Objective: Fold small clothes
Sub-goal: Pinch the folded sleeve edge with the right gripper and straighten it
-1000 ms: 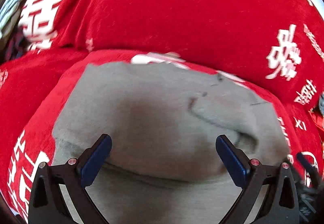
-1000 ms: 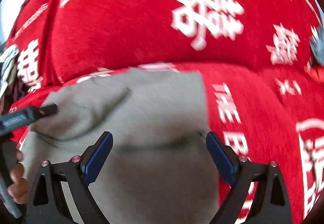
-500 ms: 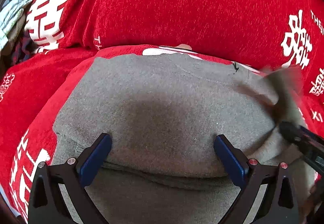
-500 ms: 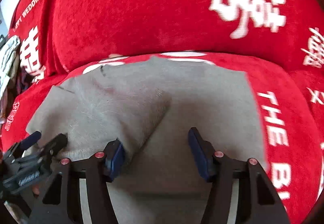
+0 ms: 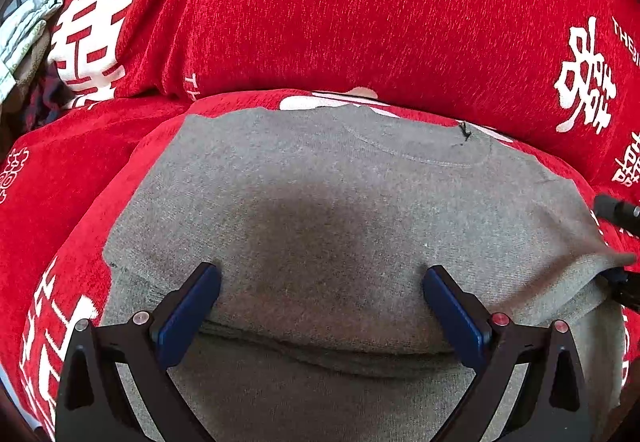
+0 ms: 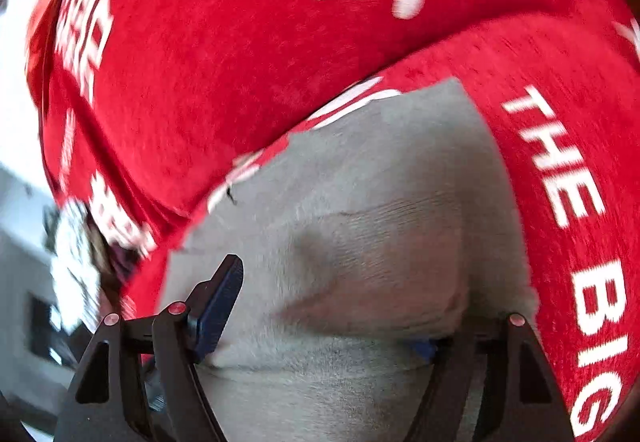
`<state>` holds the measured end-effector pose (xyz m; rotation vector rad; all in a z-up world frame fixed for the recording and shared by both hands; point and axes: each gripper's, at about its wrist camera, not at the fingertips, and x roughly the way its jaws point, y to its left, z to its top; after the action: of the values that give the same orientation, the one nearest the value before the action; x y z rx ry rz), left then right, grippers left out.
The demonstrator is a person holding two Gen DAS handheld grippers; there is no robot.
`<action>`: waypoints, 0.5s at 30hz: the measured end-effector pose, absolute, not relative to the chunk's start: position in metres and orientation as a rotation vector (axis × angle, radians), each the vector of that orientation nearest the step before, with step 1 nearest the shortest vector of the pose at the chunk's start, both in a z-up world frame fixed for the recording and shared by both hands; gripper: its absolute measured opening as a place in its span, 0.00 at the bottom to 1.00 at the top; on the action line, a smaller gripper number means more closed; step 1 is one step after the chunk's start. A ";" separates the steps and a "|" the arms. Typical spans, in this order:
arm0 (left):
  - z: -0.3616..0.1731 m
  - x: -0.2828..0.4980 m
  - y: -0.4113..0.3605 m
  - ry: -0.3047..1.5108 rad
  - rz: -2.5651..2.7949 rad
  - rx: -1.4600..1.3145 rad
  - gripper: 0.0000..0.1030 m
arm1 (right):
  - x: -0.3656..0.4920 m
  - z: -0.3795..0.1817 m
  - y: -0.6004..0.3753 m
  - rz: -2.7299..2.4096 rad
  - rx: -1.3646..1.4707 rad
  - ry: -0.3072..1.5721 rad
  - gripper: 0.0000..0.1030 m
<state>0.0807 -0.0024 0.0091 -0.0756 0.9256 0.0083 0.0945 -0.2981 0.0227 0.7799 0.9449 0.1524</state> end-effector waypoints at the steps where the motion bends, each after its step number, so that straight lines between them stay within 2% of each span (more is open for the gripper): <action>1: 0.009 0.081 -0.002 0.926 0.008 -0.076 0.99 | 0.093 0.022 -0.306 0.150 0.821 0.937 0.72; 2: 0.009 0.081 -0.002 0.926 0.008 -0.076 0.99 | 0.093 0.023 -0.308 0.143 0.828 0.932 0.63; 3: 0.009 0.080 -0.002 0.925 0.007 -0.077 0.99 | 0.096 0.025 -0.303 0.125 0.772 0.950 0.25; 4: 0.009 0.080 -0.002 0.925 0.006 -0.079 0.99 | 0.100 0.027 -0.295 0.096 0.646 0.997 0.07; 6: 0.009 0.080 -0.003 0.925 0.006 -0.079 0.99 | 0.099 0.034 -0.285 0.077 0.524 0.996 0.07; 10: 0.009 0.081 -0.003 0.925 0.006 -0.078 0.99 | 0.092 0.054 -0.284 0.035 0.422 0.870 0.07; 15: 0.009 0.080 -0.004 0.927 0.008 -0.072 0.99 | 0.104 0.027 -0.283 -0.028 0.318 0.954 0.10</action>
<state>0.0803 -0.0043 0.0090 -0.0722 0.9268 0.0077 0.1043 -0.2828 0.0272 0.3176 0.9543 -0.0277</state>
